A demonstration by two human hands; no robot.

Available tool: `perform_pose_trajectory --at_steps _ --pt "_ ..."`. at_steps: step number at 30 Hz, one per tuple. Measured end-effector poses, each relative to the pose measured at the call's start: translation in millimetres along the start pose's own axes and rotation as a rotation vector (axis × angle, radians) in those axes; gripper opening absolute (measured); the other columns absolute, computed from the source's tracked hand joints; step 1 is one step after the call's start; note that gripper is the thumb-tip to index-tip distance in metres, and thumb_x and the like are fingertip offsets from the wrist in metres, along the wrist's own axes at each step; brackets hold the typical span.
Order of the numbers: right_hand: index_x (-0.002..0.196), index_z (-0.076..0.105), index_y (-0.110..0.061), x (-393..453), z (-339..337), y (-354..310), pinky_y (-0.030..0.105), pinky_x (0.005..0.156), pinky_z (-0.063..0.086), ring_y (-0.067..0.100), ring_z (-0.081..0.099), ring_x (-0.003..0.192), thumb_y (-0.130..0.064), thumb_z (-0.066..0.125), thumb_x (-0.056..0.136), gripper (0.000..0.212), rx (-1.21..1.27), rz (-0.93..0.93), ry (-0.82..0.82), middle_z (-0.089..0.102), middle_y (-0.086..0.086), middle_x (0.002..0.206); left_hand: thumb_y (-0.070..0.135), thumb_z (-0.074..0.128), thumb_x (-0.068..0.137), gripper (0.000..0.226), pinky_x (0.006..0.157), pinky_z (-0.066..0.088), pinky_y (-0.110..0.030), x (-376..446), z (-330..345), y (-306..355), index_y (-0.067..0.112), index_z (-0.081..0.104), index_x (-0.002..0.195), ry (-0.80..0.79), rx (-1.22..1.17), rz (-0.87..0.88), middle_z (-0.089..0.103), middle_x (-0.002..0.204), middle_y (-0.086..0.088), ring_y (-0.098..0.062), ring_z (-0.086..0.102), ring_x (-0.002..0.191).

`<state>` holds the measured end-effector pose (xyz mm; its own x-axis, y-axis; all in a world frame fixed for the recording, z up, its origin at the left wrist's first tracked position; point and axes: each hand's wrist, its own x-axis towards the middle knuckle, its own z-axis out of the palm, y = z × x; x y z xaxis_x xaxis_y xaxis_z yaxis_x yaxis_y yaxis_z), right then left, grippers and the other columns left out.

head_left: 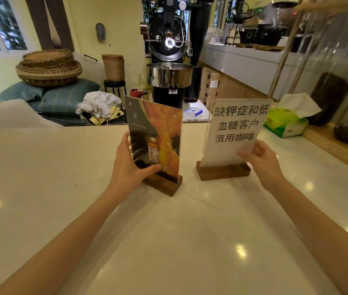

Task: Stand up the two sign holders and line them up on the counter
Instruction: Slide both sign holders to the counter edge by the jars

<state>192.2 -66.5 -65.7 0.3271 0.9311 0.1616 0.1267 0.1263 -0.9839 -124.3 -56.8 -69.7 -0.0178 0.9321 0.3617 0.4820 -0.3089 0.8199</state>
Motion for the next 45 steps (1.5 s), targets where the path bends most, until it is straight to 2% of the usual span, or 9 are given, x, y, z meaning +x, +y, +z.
perform_pose_trajectory --at_steps 7,11,16,22,27,33,37,40,45 --pt "0.114 0.056 -0.019 9 -20 -10 0.035 0.089 0.046 0.018 0.058 0.103 -0.003 0.064 0.077 0.041 -0.072 -0.016 -0.203 0.062 0.002 0.114 0.035 0.083 0.051 0.104 0.098 0.041 -0.039 5 2 -1 0.027 0.020 0.133 0.035 0.049 0.022 0.042 0.138 -0.006 -0.022 0.043 0.122" --pt "0.116 0.056 -0.014 11 -29 -13 0.024 0.077 0.049 0.006 0.060 0.095 0.000 0.064 0.075 0.043 -0.106 -0.045 -0.229 0.064 -0.001 0.107 0.038 0.084 0.048 0.105 0.097 0.041 -0.038 13 10 0 0.030 0.022 0.132 0.027 0.053 0.034 0.043 0.136 -0.006 -0.022 0.044 0.121" --pt "0.108 0.059 -0.019 13 -53 -10 0.014 0.064 0.053 0.001 0.063 0.088 0.002 0.065 0.074 0.041 -0.113 -0.065 -0.190 0.065 -0.004 0.102 0.038 0.083 0.049 0.106 0.100 0.041 -0.040 27 39 11 0.029 0.020 0.133 -0.002 0.035 0.036 0.042 0.137 -0.006 -0.022 0.043 0.122" --pt "0.095 0.060 -0.030 15 -99 -8 0.007 0.058 0.049 -0.009 0.063 0.079 0.002 0.066 0.073 0.039 -0.163 -0.078 -0.090 0.065 -0.015 0.094 0.033 0.083 0.053 0.101 0.097 0.039 -0.035 42 88 31 0.026 0.022 0.133 -0.033 -0.010 0.086 0.041 0.137 -0.007 -0.022 0.042 0.122" --pt "0.098 0.059 -0.030 17 -141 -7 0.016 0.069 0.049 -0.001 0.061 0.088 -0.003 0.067 0.074 0.037 -0.239 -0.085 -0.033 0.064 -0.013 0.098 0.031 0.083 0.053 0.104 0.101 0.041 -0.041 56 136 55 0.021 0.020 0.135 -0.094 -0.035 0.106 0.040 0.138 -0.008 -0.024 0.042 0.123" --pt "0.089 0.059 -0.041 22 -188 -5 0.023 0.073 0.051 0.000 0.062 0.087 -0.003 0.068 0.072 0.042 -0.265 -0.063 0.040 0.065 -0.019 0.095 0.031 0.084 0.052 0.106 0.098 0.039 -0.035 74 199 77 0.020 0.020 0.136 -0.147 -0.075 0.136 0.040 0.138 -0.009 -0.023 0.042 0.123" --pt "0.084 0.061 -0.037 27 -215 -3 0.019 0.066 0.053 0.004 0.062 0.086 0.000 0.069 0.071 0.040 -0.287 -0.054 0.085 0.065 -0.016 0.090 0.035 0.084 0.050 0.106 0.098 0.040 -0.035 85 242 92 0.026 0.021 0.134 -0.182 -0.089 0.164 0.042 0.136 -0.008 -0.022 0.044 0.122" --pt "0.091 0.063 -0.023 30 -236 0 0.023 0.069 0.055 0.009 0.063 0.087 0.002 0.068 0.071 0.032 -0.274 -0.041 0.141 0.067 -0.003 0.095 0.035 0.085 0.050 0.106 0.099 0.041 -0.037 91 272 104 0.025 0.021 0.134 -0.204 -0.108 0.181 0.042 0.135 -0.008 -0.022 0.044 0.122" --pt "0.096 0.064 -0.011 32 -262 2 0.010 0.053 0.051 0.002 0.061 0.073 0.004 0.069 0.069 0.031 -0.315 -0.035 0.270 0.065 -0.001 0.087 0.031 0.085 0.050 0.107 0.102 0.041 -0.043 98 314 125 0.020 0.022 0.135 -0.257 -0.152 0.230 0.042 0.135 -0.010 -0.023 0.043 0.122"
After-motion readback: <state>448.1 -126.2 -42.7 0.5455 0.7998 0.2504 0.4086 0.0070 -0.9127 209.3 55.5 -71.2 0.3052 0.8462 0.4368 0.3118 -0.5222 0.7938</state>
